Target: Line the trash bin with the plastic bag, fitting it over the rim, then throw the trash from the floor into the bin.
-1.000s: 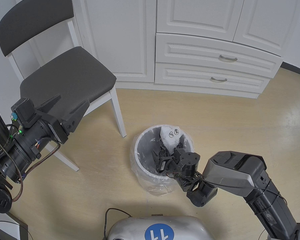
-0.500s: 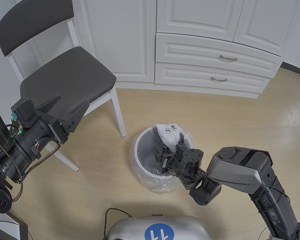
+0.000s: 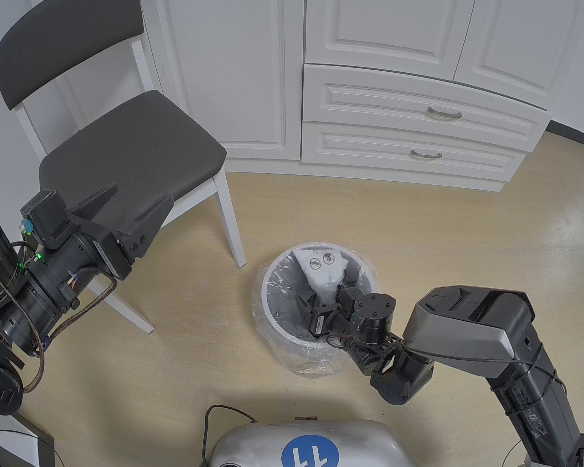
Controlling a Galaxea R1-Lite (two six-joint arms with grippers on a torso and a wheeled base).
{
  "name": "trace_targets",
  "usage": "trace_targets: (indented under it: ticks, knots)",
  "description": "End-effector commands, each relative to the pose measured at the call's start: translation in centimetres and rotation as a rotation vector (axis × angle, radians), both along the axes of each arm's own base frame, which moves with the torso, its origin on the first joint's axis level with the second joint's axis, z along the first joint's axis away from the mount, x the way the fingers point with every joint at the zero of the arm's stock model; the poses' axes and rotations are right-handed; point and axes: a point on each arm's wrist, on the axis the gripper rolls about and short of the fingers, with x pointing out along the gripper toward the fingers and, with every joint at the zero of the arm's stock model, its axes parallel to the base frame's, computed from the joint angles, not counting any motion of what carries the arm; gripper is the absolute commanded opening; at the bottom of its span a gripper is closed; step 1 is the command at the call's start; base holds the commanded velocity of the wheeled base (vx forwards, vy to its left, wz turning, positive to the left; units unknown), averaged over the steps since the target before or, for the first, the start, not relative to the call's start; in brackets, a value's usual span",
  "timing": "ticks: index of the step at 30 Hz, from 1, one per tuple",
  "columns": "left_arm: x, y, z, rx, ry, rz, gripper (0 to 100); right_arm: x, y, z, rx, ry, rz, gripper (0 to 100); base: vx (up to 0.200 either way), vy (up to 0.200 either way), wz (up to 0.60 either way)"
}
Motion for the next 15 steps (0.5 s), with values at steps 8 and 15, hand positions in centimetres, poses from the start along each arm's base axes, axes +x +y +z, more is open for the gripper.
trace_targets:
  ticks: [8,15]
  knots:
    - [0.1,0.0,-0.1,0.001,0.003,-0.001,100,0.4,0.3,-2.0,-0.01,0.013,0.008,100,0.0,0.0,0.0]
    - [0.1,0.0,-0.1,0.001,0.003,-0.001,100,0.1,-0.2,0.9,0.008,-0.012,0.003,100,0.0,0.0,0.0]
